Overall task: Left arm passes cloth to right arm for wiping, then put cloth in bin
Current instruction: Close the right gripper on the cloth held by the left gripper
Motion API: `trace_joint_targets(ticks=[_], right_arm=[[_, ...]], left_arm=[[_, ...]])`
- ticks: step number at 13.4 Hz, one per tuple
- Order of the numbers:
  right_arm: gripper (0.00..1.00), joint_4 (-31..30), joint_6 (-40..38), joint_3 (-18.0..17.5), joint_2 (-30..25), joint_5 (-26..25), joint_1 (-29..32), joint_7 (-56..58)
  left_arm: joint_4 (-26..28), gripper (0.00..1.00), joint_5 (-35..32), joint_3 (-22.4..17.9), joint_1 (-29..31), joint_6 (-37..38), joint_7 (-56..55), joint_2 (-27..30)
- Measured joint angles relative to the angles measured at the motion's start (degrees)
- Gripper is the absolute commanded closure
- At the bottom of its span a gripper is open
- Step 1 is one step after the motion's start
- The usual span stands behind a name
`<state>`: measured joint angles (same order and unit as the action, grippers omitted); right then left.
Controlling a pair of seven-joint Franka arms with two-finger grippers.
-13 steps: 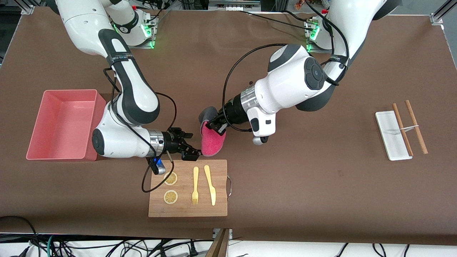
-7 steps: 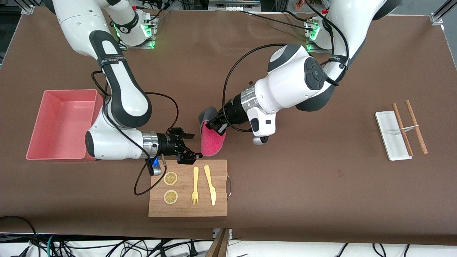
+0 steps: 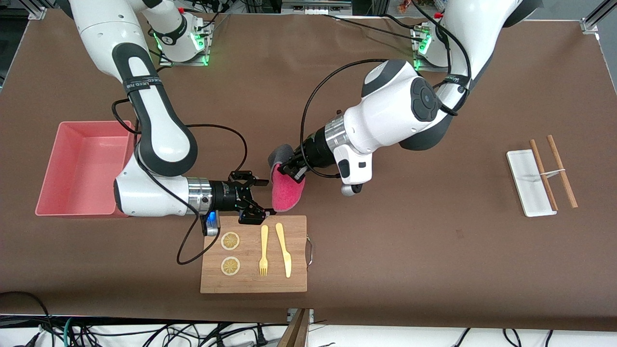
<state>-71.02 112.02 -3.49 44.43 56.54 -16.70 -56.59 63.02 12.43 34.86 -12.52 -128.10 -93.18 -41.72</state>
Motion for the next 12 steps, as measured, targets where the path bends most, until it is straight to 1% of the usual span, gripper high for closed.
trace_joint_targets(ticks=[2, 3, 4, 5, 7, 9, 12], right_arm=[[0.01, -0.51, 0.00, -0.07, 0.50, 0.00, -0.25, 0.00], [0.10, -0.53, 0.00, -0.09, 0.73, 0.00, -0.39, 0.00], [0.36, -0.52, 0.01, -0.09, 0.91, 0.00, -0.54, 0.00], [0.47, -0.52, 0.01, -0.09, 0.98, 0.00, -0.68, 0.00], [0.47, -0.52, -0.03, -0.11, 0.98, 0.02, -0.79, 0.00], [0.58, -0.57, -0.66, -0.13, 0.98, 0.08, -0.80, -0.02], [0.58, -0.87, -2.49, -0.25, 0.99, 0.14, -0.92, -0.51]], left_arm=[[0.00, 1.00, 0.00, 0.00, 0.00, 0.00, 0.00, 0.00], [0.00, 1.00, 0.00, 0.00, 0.00, 0.00, 0.00, -0.01], [0.00, 1.00, 0.00, 0.00, 0.00, 0.00, 0.00, -0.02], [0.00, 1.00, 0.00, 0.00, 0.00, 0.00, 0.00, -0.03], [0.00, 1.00, 0.00, 0.00, 0.00, 0.00, 0.00, -0.04], [0.00, 1.00, 0.00, 0.00, 0.00, 0.00, 0.00, -0.05], [0.00, 1.00, 0.00, 0.00, 0.00, 0.00, 0.00, -0.17]])
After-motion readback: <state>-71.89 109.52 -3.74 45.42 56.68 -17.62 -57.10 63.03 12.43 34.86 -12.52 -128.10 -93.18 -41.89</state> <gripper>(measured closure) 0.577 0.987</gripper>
